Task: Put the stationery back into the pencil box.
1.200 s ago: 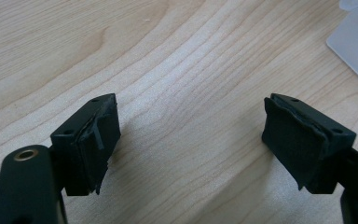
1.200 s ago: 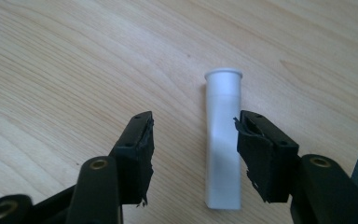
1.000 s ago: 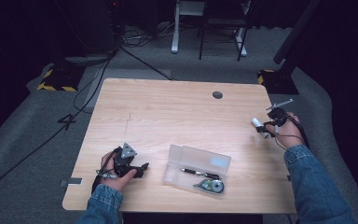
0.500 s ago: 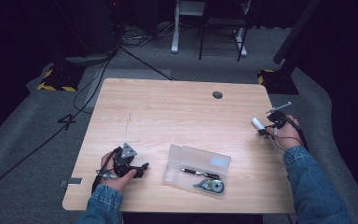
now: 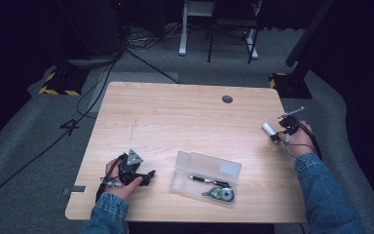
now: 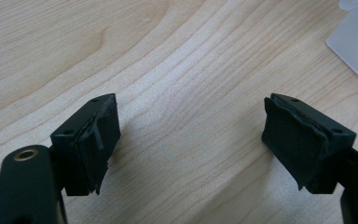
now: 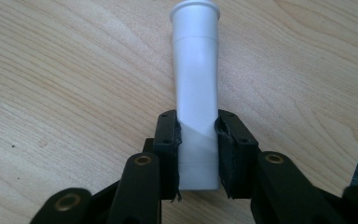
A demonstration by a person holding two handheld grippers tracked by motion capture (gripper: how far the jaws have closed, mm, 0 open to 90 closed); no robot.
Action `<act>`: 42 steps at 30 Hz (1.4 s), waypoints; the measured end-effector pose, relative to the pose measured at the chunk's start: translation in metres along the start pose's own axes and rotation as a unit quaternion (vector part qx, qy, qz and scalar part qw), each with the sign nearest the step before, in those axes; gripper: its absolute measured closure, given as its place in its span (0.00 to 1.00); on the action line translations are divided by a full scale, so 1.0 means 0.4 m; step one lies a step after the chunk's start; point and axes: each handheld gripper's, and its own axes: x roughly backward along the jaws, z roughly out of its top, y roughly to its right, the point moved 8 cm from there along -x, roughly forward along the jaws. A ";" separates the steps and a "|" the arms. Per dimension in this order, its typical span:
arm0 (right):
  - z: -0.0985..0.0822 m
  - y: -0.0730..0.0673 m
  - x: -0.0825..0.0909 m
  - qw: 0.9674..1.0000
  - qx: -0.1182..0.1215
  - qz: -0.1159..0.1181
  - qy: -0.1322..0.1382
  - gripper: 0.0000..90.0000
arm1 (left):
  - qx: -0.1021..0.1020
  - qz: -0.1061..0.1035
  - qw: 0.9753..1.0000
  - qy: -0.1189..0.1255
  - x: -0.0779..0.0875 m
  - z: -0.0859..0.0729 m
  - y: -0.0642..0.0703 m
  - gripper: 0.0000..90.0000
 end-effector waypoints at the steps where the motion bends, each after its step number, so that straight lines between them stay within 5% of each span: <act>1: 0.000 -0.001 0.000 1.000 -0.001 0.000 0.001 0.79 | 0.000 0.000 1.000 0.000 0.000 0.000 0.000 0.21; 23: 0.044 -0.052 0.094 0.998 0.007 0.027 0.051 0.79 | 0.000 0.000 1.000 0.000 0.000 0.000 0.000 0.21; 34: 0.072 -0.106 0.167 0.995 0.040 0.038 0.081 0.79 | 0.000 0.000 1.000 -0.001 0.000 0.000 0.000 0.21; 42: 0.088 -0.192 0.226 0.990 0.084 0.060 0.100 0.79 | 0.000 0.000 1.000 0.000 0.000 0.000 0.000 0.21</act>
